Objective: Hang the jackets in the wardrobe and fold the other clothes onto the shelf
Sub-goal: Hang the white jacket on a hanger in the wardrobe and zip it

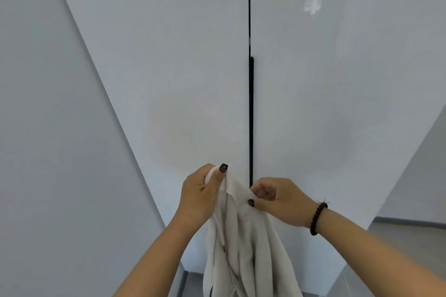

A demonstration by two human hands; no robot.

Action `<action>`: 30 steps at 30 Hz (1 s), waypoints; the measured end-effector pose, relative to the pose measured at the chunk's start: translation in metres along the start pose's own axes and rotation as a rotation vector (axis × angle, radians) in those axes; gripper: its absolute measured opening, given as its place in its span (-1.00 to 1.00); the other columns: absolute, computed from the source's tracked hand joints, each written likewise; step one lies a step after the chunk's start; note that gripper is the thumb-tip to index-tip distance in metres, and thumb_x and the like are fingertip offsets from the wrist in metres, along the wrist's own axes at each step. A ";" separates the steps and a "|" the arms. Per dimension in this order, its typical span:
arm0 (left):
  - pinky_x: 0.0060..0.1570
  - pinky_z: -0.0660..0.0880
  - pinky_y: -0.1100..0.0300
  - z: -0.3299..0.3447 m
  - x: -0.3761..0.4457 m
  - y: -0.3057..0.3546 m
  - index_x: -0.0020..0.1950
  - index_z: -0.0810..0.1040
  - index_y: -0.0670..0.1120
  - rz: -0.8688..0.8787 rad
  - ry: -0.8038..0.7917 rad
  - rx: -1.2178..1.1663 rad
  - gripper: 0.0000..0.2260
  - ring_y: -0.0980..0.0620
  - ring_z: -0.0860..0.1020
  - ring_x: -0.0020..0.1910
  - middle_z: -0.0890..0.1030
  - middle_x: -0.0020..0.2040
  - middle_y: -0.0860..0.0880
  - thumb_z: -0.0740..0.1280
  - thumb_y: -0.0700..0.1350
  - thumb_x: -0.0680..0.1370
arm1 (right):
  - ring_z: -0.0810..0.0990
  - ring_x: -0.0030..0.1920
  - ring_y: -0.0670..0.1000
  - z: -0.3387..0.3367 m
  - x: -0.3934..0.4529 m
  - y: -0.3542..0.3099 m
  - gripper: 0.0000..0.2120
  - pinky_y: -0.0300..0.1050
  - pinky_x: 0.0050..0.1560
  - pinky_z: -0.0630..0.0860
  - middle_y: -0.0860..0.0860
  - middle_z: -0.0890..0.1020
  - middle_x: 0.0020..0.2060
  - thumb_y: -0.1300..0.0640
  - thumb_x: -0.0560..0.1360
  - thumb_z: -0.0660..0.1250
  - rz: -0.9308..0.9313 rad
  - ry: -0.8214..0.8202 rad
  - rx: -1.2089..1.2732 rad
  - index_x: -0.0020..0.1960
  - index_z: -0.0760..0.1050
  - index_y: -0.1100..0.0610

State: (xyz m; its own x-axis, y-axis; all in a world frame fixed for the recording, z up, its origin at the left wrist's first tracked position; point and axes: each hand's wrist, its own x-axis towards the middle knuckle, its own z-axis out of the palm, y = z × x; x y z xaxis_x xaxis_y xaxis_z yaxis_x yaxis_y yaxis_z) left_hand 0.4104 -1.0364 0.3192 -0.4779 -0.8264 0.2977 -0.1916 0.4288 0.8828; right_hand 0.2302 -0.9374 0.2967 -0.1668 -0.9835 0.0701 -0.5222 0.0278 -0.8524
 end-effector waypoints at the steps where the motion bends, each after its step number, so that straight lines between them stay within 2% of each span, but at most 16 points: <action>1: -0.43 0.21 0.36 -0.003 0.012 -0.002 -0.35 0.25 -0.09 0.027 -0.029 0.007 -0.58 0.16 0.21 -0.44 0.26 -0.45 0.13 0.24 0.14 0.56 | 0.64 -0.15 -0.14 -0.003 0.012 -0.007 -0.91 -0.31 -0.10 0.52 -0.12 0.68 -0.19 0.15 0.48 0.40 0.009 0.091 -0.030 -0.11 0.58 -0.04; 3: -0.43 0.20 0.35 -0.010 0.032 -0.007 -0.35 0.25 -0.09 0.075 -0.091 0.011 -0.57 0.16 0.22 -0.44 0.25 -0.46 0.14 0.21 0.20 0.52 | 0.60 -0.15 -0.22 -0.012 0.039 -0.023 -0.82 -0.40 -0.09 0.48 -0.15 0.66 -0.18 0.21 0.48 0.37 0.018 0.355 -0.022 -0.12 0.56 -0.08; 5: -0.45 0.18 0.35 -0.017 0.048 -0.013 -0.35 0.23 -0.07 0.099 -0.140 -0.002 -0.57 0.17 0.21 -0.45 0.25 -0.47 0.14 0.20 0.23 0.48 | 0.56 -0.16 -0.27 -0.023 0.066 -0.041 -0.82 -0.47 -0.11 0.45 -0.15 0.63 -0.15 0.24 0.49 0.35 0.026 0.640 0.045 -0.07 0.55 -0.05; 6: -0.45 0.17 0.35 -0.021 0.055 -0.016 -0.35 0.23 -0.07 0.102 -0.156 -0.022 -0.58 0.17 0.20 -0.46 0.24 -0.48 0.15 0.20 0.23 0.48 | 0.55 -0.14 -0.27 -0.027 0.077 -0.048 -0.83 -0.46 -0.11 0.46 -0.13 0.62 -0.12 0.24 0.49 0.33 0.040 0.744 0.076 -0.02 0.53 -0.02; 8: -0.46 0.18 0.37 -0.029 0.066 -0.022 -0.34 0.23 -0.07 0.088 -0.183 -0.075 -0.59 0.17 0.20 -0.47 0.24 -0.48 0.15 0.20 0.21 0.50 | 0.54 -0.09 -0.26 -0.032 0.095 -0.057 -0.81 -0.43 -0.12 0.45 -0.13 0.59 -0.06 0.23 0.50 0.31 0.094 0.847 0.113 0.07 0.49 0.01; 11: -0.47 0.21 0.40 -0.037 0.077 -0.030 -0.35 0.22 -0.05 0.084 -0.221 -0.130 -0.61 0.18 0.22 -0.49 0.26 -0.50 0.16 0.21 0.14 0.56 | 0.51 -0.10 -0.25 -0.025 0.112 -0.059 -0.76 -0.45 -0.17 0.36 -0.10 0.55 -0.03 0.21 0.49 0.33 0.198 0.826 0.073 0.13 0.46 0.05; 13: -0.48 0.19 0.40 -0.042 0.085 -0.036 -0.35 0.21 -0.05 0.095 -0.249 -0.152 -0.60 0.18 0.21 -0.48 0.25 -0.49 0.16 0.21 0.11 0.58 | 0.53 -0.09 -0.19 -0.016 0.120 -0.059 -0.77 -0.42 -0.18 0.38 -0.06 0.56 -0.02 0.22 0.47 0.34 0.232 0.800 0.056 0.11 0.46 0.05; 16: -0.47 0.17 0.37 -0.048 0.093 -0.039 -0.34 0.24 -0.08 0.091 -0.292 -0.173 -0.60 0.16 0.20 -0.46 0.24 -0.47 0.15 0.22 0.09 0.60 | 0.56 0.04 -0.04 -0.006 0.124 -0.060 -0.71 -0.27 -0.02 0.46 -0.02 0.57 0.04 0.22 0.45 0.36 0.261 0.805 0.083 0.15 0.46 0.09; 19: -0.48 0.19 0.39 -0.048 0.092 -0.038 -0.34 0.25 -0.07 0.077 -0.345 -0.192 -0.60 0.17 0.21 -0.47 0.26 -0.48 0.16 0.24 0.11 0.60 | 0.54 0.11 0.01 -0.002 0.121 -0.065 -0.61 -0.16 0.10 0.48 0.01 0.53 0.11 0.26 0.45 0.36 0.304 0.771 0.059 0.26 0.41 0.15; 21: -0.48 0.21 0.40 -0.047 0.091 -0.036 -0.34 0.27 -0.06 0.090 -0.353 -0.184 -0.60 0.19 0.23 -0.48 0.28 -0.49 0.17 0.25 0.12 0.59 | 0.54 0.10 0.02 0.000 0.118 -0.068 -0.62 -0.20 0.03 0.47 0.03 0.53 0.10 0.29 0.46 0.33 0.316 0.757 0.023 0.25 0.38 0.16; 27: -0.44 0.28 0.36 -0.048 0.092 -0.028 -0.31 0.37 -0.08 0.117 -0.165 -0.200 -0.62 0.18 0.30 -0.47 0.37 -0.47 0.15 0.28 0.15 0.56 | 0.48 -0.02 -0.06 0.018 0.093 -0.072 -0.65 -0.27 0.01 0.42 0.07 0.52 0.11 0.37 0.50 0.18 0.314 0.821 -0.071 0.27 0.38 0.19; 29: -0.33 0.33 0.36 -0.046 0.092 -0.021 -0.26 0.46 -0.02 0.142 -0.182 -0.190 -0.70 0.19 0.40 -0.38 0.46 -0.35 0.15 0.27 0.14 0.57 | 0.49 0.03 -0.06 0.024 0.078 -0.071 -0.67 -0.30 0.07 0.43 0.05 0.52 0.12 0.37 0.53 0.13 0.303 0.847 -0.090 0.25 0.41 0.19; 30: -0.24 0.37 0.39 -0.042 0.092 -0.016 -0.19 0.51 0.05 0.147 -0.207 -0.202 -0.77 0.22 0.49 -0.26 0.52 -0.22 0.17 0.27 0.13 0.57 | 0.49 0.05 -0.07 0.026 0.070 -0.071 -0.67 -0.36 0.06 0.42 0.03 0.52 0.12 0.37 0.54 0.11 0.295 0.854 -0.092 0.25 0.42 0.18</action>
State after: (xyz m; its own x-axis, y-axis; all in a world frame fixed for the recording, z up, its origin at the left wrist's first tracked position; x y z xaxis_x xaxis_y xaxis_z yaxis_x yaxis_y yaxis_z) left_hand 0.4059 -1.1349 0.3474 -0.6562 -0.6604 0.3651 0.0562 0.4397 0.8964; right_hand 0.2773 -1.0125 0.3489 -0.8483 -0.4683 0.2472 -0.4189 0.3080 -0.8542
